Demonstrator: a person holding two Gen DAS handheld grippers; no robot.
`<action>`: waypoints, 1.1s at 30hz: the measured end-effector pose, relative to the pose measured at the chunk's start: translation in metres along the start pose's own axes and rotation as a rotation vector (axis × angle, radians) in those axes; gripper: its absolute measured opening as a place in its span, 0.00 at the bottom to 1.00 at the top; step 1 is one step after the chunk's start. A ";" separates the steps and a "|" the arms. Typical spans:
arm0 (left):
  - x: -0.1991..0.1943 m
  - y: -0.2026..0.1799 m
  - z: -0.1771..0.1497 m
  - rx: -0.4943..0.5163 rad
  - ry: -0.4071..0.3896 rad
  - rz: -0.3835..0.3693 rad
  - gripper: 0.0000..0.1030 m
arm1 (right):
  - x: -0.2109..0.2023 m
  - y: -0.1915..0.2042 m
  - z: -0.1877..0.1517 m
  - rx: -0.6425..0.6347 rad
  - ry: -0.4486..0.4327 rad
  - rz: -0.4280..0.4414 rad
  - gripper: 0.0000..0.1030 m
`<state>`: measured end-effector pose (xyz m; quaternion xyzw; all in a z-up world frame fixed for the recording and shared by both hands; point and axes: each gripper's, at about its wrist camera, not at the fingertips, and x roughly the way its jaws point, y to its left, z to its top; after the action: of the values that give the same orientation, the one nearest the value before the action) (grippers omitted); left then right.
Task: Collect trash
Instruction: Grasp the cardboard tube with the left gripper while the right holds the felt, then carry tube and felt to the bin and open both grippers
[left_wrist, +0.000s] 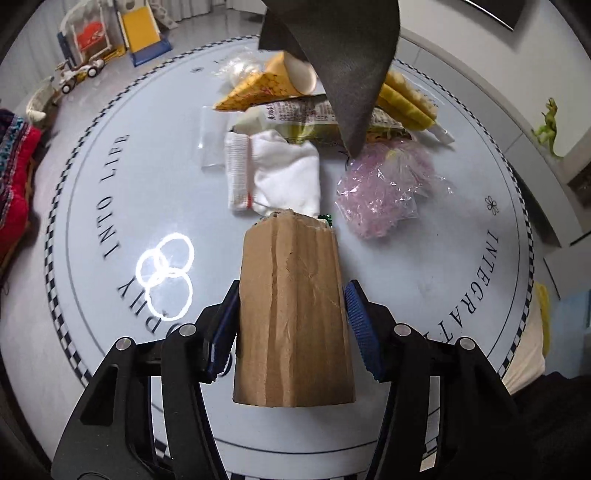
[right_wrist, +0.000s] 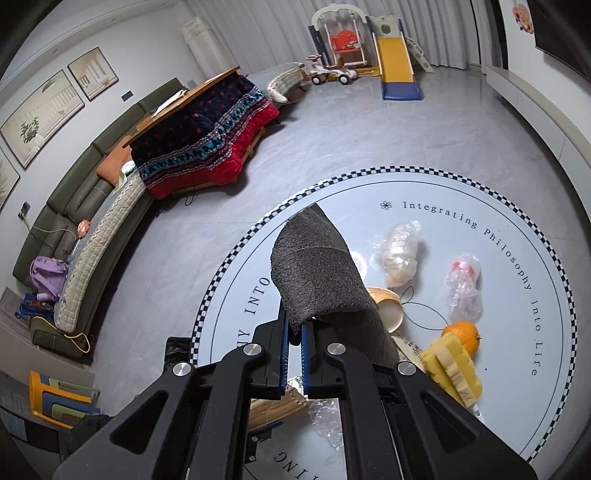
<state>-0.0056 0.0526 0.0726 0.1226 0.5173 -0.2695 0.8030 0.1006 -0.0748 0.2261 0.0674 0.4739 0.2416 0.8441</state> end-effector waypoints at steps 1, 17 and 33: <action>-0.004 0.004 -0.003 -0.008 -0.005 -0.002 0.54 | -0.001 0.003 -0.001 -0.002 0.000 0.002 0.06; -0.049 0.009 -0.016 -0.229 -0.095 -0.035 0.14 | -0.006 0.031 -0.016 -0.046 0.010 0.018 0.06; -0.101 0.026 -0.062 -0.318 -0.162 0.031 0.12 | -0.007 0.097 -0.021 -0.133 0.025 0.049 0.06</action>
<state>-0.0704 0.1339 0.1340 -0.0200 0.4848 -0.1809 0.8555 0.0464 0.0041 0.2537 0.0200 0.4654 0.2940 0.8346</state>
